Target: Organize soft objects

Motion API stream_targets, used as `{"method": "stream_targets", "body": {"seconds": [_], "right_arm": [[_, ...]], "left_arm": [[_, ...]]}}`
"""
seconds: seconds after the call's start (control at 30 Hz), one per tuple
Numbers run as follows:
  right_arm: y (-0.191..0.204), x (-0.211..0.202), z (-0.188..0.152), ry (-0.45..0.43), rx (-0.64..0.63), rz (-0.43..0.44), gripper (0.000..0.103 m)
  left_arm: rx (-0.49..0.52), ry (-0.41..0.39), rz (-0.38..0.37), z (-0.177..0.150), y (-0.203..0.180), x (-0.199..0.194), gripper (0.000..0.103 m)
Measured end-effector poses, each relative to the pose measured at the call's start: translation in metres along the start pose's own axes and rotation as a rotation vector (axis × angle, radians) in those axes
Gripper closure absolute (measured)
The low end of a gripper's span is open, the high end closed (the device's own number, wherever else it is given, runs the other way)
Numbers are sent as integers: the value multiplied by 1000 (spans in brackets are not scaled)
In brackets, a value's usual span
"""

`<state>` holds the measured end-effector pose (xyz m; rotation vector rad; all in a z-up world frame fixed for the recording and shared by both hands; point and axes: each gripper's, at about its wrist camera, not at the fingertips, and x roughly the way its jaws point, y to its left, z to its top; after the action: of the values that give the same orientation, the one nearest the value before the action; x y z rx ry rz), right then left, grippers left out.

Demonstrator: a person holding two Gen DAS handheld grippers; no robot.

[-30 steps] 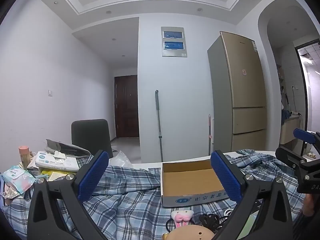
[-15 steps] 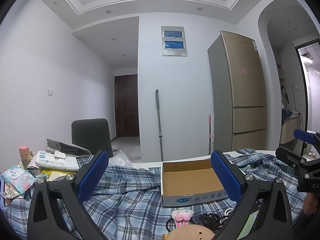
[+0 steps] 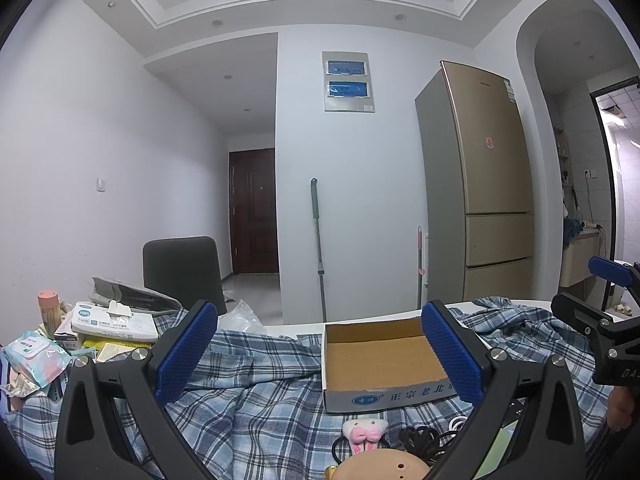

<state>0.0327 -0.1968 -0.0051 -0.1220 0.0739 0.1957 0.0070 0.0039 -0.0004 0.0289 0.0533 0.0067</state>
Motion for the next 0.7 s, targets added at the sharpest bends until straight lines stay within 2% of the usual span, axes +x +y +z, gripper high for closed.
{"method": "stream_targets", "body": {"seconds": [0.7], "right_arm": [[-1,3,0,19,-1,-22,0]], "left_arm": [[-3,8,13,-2,-2,0,0]]}}
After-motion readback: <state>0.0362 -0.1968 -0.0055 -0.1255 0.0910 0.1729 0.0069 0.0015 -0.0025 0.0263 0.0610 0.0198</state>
